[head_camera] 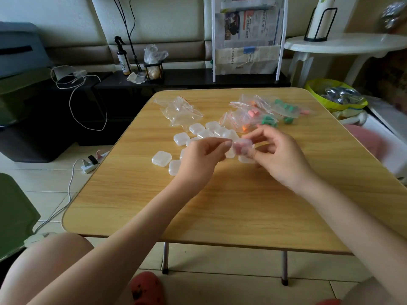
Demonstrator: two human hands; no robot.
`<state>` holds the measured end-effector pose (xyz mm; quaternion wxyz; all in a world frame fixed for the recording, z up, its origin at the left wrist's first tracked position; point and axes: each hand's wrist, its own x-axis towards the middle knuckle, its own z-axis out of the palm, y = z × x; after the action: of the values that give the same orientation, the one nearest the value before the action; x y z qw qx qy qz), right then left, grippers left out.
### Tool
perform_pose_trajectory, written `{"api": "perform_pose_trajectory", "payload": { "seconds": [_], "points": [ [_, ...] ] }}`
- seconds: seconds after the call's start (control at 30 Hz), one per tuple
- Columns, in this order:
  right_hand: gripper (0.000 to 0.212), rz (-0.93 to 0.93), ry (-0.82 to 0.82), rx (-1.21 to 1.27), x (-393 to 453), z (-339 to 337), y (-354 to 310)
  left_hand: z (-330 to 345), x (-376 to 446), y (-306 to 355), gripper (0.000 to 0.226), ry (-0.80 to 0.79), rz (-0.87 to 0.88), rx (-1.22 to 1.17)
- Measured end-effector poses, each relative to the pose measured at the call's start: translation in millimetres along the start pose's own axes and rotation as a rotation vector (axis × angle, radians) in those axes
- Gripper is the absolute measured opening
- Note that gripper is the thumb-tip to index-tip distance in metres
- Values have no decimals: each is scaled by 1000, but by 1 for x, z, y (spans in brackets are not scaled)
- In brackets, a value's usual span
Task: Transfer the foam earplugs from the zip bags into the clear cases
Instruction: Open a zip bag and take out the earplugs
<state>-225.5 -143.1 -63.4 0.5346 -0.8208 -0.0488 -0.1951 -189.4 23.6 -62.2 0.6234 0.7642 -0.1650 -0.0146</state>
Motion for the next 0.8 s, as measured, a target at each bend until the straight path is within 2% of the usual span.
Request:
{"api": "perform_pose_trajectory", "payload": {
  "seconds": [0.1,0.33,0.43,0.6,0.8],
  "points": [
    [14,-6,138,-199,9,-25,10,0,-3,1,20,-2,65,198],
    [21,-22,222,-622,5,-64,27,-2,-4,-4,23,23,183,475],
    [19,3,227,-647,-2,-74,37,-4,-2,-5,25,24,257,561],
    [20,67,152,-644,-17,-74,43,-3,2,-12,35,-39,231,709],
    [25,87,117,-651,-15,-71,41,-3,1,-15,40,-61,242,765]
  ]
}}
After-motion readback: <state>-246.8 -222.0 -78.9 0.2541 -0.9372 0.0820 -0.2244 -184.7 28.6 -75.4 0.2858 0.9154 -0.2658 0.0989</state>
